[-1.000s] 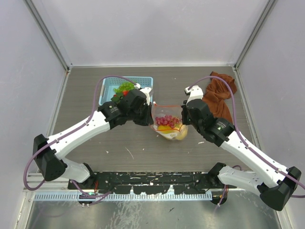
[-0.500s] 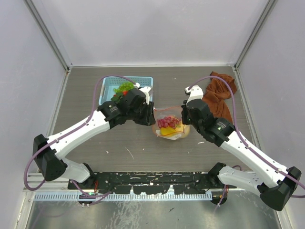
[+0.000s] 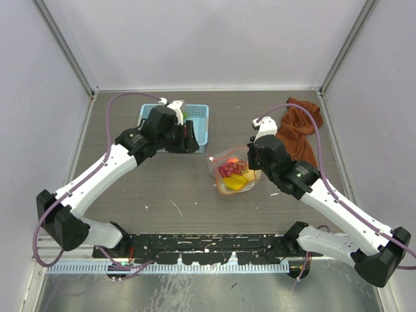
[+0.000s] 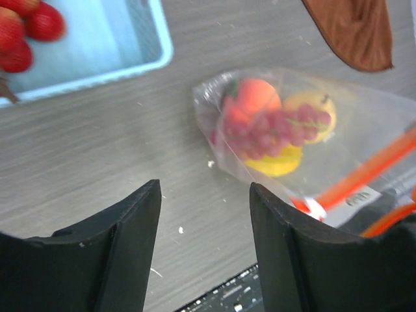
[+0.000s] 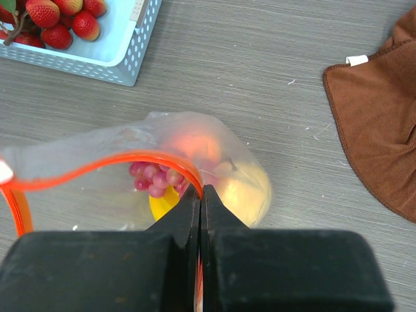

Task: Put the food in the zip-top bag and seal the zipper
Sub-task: Pick up the fake fruit from the bin.

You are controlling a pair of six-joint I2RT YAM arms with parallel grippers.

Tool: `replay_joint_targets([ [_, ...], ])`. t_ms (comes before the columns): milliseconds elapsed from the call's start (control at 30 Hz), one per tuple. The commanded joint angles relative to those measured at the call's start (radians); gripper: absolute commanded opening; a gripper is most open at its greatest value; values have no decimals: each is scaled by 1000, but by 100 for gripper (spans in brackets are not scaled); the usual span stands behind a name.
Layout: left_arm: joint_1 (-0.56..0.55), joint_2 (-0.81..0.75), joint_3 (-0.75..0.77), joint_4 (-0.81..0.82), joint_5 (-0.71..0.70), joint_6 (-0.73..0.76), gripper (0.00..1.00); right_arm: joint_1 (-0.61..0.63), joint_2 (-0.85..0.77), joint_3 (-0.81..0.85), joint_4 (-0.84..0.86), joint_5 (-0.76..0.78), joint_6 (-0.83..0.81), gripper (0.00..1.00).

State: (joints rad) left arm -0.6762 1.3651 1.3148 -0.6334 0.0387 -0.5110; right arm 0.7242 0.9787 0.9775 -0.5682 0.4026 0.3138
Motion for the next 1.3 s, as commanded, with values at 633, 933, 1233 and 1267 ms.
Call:
replay_joint_targets([
  [633, 242, 525, 428, 32, -205, 527, 72, -3, -9, 15, 71, -14, 2, 0],
  [933, 268, 788, 642, 38, -213, 670, 72, -2, 8, 5, 82, -26, -2, 0],
  [1233, 272, 955, 769, 69, -245, 732, 73, -2, 35, 8, 94, -39, -8, 0],
  [1267, 273, 970, 778, 72, -245, 735, 73, -2, 39, 8, 96, -41, -10, 0],
])
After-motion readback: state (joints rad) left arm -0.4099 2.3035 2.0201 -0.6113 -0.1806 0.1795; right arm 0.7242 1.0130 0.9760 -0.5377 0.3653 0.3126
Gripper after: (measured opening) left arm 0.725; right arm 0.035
